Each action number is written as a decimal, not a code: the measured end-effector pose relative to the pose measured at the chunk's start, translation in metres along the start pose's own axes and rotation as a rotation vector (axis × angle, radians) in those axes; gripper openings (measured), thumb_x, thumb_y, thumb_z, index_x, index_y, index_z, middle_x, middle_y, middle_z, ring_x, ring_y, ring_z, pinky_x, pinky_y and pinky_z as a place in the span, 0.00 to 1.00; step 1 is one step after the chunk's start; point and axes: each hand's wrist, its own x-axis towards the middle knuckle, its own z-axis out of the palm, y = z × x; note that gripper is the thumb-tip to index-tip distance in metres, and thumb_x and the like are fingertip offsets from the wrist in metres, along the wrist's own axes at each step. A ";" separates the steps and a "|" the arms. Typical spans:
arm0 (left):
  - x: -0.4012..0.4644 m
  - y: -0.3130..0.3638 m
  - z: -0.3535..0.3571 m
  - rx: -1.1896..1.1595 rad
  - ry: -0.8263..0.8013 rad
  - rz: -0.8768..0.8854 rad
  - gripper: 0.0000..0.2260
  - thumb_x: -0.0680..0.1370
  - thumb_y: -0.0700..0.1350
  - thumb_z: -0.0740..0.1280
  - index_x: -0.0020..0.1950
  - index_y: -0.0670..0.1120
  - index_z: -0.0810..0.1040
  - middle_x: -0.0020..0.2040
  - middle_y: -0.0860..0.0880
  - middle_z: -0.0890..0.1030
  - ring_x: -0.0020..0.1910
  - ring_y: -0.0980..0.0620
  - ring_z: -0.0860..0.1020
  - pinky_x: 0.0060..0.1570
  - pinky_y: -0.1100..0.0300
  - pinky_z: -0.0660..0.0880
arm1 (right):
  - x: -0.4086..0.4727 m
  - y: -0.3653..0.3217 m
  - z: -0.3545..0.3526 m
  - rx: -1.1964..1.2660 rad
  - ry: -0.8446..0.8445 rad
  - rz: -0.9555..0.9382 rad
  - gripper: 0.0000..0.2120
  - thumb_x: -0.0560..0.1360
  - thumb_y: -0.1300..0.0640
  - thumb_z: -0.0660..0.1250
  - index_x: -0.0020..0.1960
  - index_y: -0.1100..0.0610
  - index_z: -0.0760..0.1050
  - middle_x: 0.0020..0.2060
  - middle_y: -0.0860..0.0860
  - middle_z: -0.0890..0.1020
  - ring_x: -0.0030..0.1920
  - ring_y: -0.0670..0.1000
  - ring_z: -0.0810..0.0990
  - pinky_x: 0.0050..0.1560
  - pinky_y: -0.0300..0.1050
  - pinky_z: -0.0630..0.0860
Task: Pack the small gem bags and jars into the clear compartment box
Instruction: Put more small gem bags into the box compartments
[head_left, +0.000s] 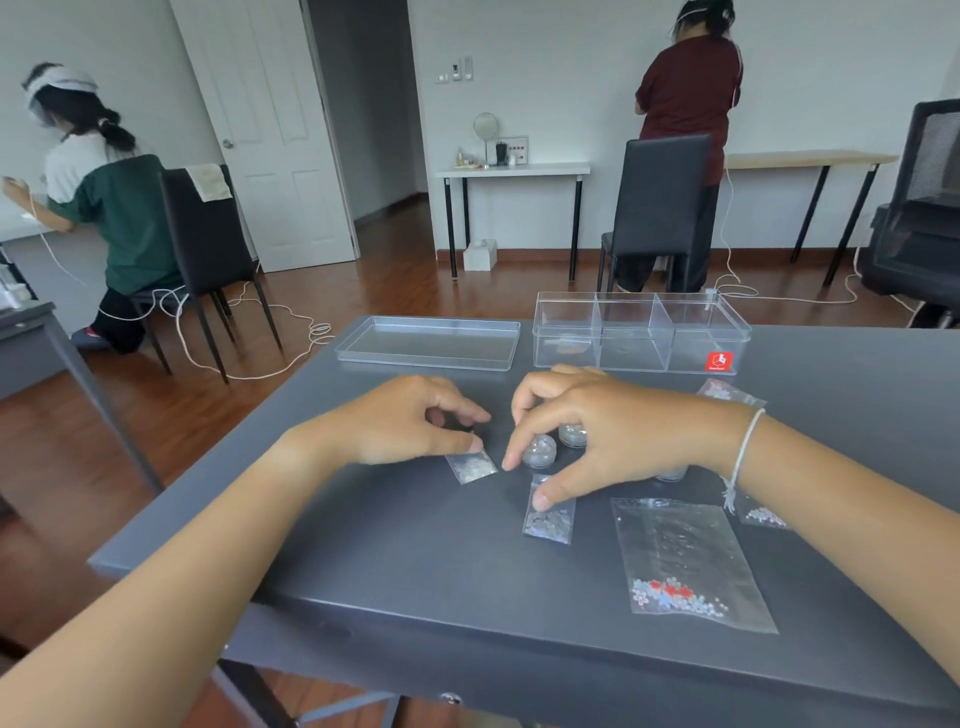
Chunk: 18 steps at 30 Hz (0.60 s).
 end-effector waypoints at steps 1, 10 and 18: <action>-0.001 0.000 0.000 0.007 -0.008 -0.003 0.14 0.71 0.50 0.70 0.56 0.56 0.78 0.48 0.58 0.76 0.46 0.58 0.72 0.44 0.75 0.67 | -0.001 -0.001 -0.001 -0.009 -0.020 0.008 0.13 0.63 0.42 0.72 0.47 0.39 0.77 0.47 0.36 0.67 0.51 0.40 0.64 0.59 0.38 0.60; 0.000 0.002 0.000 0.022 -0.015 -0.023 0.11 0.70 0.48 0.71 0.53 0.53 0.80 0.42 0.57 0.75 0.40 0.59 0.73 0.39 0.76 0.66 | -0.003 -0.007 -0.001 -0.120 -0.119 0.044 0.15 0.64 0.41 0.72 0.50 0.40 0.76 0.50 0.41 0.67 0.47 0.41 0.59 0.49 0.38 0.57; 0.003 0.004 0.003 -0.090 -0.016 -0.018 0.07 0.72 0.41 0.69 0.45 0.52 0.79 0.37 0.55 0.77 0.29 0.65 0.71 0.34 0.76 0.67 | -0.003 -0.009 0.001 -0.147 -0.136 0.026 0.08 0.66 0.45 0.71 0.42 0.44 0.75 0.46 0.40 0.67 0.50 0.43 0.61 0.48 0.40 0.55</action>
